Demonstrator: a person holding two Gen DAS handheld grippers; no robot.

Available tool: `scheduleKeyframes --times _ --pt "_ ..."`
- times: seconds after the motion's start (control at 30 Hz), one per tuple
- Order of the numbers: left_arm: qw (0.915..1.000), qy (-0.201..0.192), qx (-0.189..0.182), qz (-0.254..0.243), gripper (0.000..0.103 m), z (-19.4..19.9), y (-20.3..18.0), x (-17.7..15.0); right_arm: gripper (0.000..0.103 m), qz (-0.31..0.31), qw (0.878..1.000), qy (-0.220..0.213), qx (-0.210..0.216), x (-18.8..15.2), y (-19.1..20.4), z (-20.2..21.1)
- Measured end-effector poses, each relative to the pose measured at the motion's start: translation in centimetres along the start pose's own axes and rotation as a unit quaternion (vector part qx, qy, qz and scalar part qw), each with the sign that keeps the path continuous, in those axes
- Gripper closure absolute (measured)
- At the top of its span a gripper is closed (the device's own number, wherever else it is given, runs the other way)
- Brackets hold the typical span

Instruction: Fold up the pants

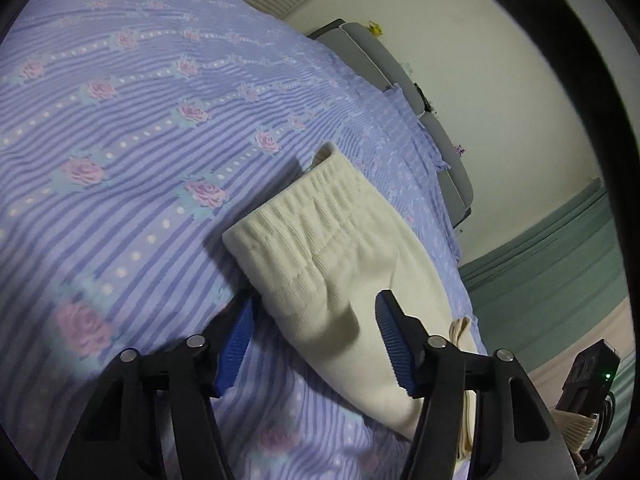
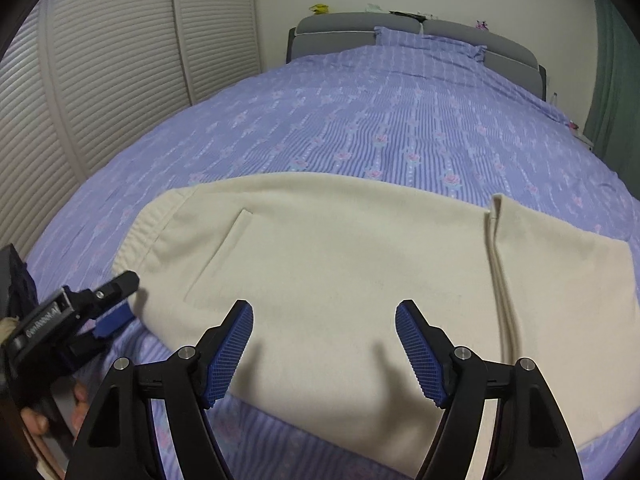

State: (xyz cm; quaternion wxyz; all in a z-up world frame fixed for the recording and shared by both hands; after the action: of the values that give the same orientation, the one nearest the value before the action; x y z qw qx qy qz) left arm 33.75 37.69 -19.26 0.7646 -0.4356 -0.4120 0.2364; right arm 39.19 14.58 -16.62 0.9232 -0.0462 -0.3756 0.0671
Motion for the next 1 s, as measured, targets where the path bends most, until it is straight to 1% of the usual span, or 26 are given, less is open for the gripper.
scheduleKeyframes --times 0.1,0.2,0.27,0.47,0.6,0.63,0.67,0.73,0.77,0.8,0.87,0.93,1.0 --pt "0.9999 0.004 0.004 -0.011 0.046 -1.3 -0.2 0.7 0.028 -0.018 1.0 0.012 0.005 0.1 0.5 -1.1" --pt "0.9998 0.008 0.005 -0.015 0.046 -1.9 0.1 1.1 0.028 -0.031 0.999 0.021 -0.005 0.4 1.0 -2.2" --pt "0.9996 0.011 0.007 -0.023 0.046 -2.1 0.4 1.6 0.028 -0.033 0.999 0.024 -0.003 0.5 1.7 -2.6" --pt "0.9993 0.016 0.012 -0.031 0.046 -3.2 1.0 2.5 0.028 -0.023 1.0 0.017 -0.007 0.6 3.4 -3.0" --pt "0.999 0.017 0.019 -0.037 0.046 -3.4 0.7 2.0 0.028 -0.013 1.0 0.008 -0.016 0.8 3.8 -3.0" --pt "0.9989 0.018 0.023 -0.037 0.052 -3.6 0.7 2.2 0.028 -0.013 1.0 0.008 -0.016 0.8 3.7 -3.0" --pt "0.9988 0.02 0.022 -0.039 0.061 -3.5 0.5 2.2 0.028 -0.013 1.0 0.008 -0.017 0.8 3.6 -2.9" --pt "0.9987 0.023 0.014 -0.044 0.07 -3.3 0.2 2.3 0.028 -0.014 1.0 0.007 -0.015 0.9 3.3 -2.8" --pt "0.9983 0.024 0.014 -0.051 0.073 -3.0 -0.3 2.3 0.028 -0.014 1.0 0.005 -0.016 0.9 3.3 -2.7" --pt "0.9979 0.022 0.018 -0.058 0.074 -2.8 -0.8 2.4 0.028 -0.013 1.0 0.003 -0.016 1.0 3.0 -2.4" --pt "0.9945 0.02 0.037 -0.096 0.076 -2.3 -2.7 2.2 0.028 -0.013 1.0 -0.002 -0.016 1.1 2.6 -1.8" --pt "0.9873 0.018 0.064 -0.144 0.077 -2.1 -5.4 1.9 0.028 -0.015 1.0 -0.008 -0.014 1.4 1.9 -1.0" --pt "0.9803 0.015 0.075 -0.182 0.078 -2.1 -8.0 1.8 0.028 -0.016 1.0 -0.017 -0.014 1.7 0.6 0.2"
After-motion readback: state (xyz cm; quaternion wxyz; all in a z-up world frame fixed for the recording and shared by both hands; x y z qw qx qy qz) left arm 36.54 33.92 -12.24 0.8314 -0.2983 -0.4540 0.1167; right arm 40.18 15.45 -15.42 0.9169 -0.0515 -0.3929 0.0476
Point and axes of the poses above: each gripper's, at about its wrist camera, not at the fingertips, and z roughly against the way its jaws point, y to its left, x to its top, the point moved 5 cm from there along -z, roughly the way its jaws point, and after that the axes turned 15 degrees about -x, right-handed, at the moved point
